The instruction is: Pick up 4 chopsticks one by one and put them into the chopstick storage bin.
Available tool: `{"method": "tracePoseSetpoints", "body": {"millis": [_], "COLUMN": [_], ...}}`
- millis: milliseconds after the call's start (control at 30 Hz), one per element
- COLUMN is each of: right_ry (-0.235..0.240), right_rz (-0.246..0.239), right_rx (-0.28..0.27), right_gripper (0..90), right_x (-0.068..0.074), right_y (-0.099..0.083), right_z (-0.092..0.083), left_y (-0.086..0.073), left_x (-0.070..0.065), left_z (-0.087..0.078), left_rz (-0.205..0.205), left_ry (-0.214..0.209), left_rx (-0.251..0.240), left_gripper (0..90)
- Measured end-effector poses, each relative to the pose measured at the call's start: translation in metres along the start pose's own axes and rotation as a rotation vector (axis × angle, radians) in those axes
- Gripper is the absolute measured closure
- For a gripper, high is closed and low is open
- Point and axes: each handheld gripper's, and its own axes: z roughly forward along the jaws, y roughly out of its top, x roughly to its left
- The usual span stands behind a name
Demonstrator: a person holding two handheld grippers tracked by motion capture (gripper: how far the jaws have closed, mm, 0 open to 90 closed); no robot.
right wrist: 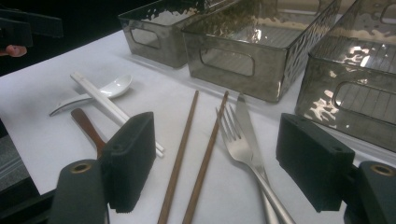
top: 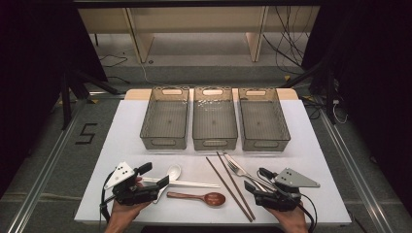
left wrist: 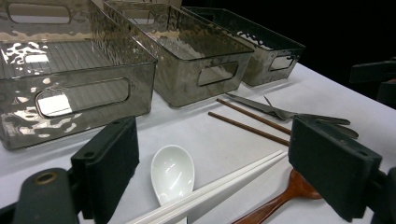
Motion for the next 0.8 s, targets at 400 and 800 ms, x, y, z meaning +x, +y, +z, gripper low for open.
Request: {"method": "tracePoseSetpoints", "body": {"millis": [400,800], "right_ry": [0.008,0.014], "right_rz": [0.01,0.004], "right_rx": [0.018,0.052], "right_gripper": [29.5,29.6], "right_x": [-0.001,0.0], "right_y": [0.001,0.002], "right_z": [0.001,0.002], "left_y": [0.003,0.015], "left_x": [0.0,0.004], "left_z": [0.0,0.004], "left_rz": [0.034,0.089], "left_ry": [0.015,0.012], "left_rx": [0.03,0.193], "left_gripper": [16.2,17.9]}}
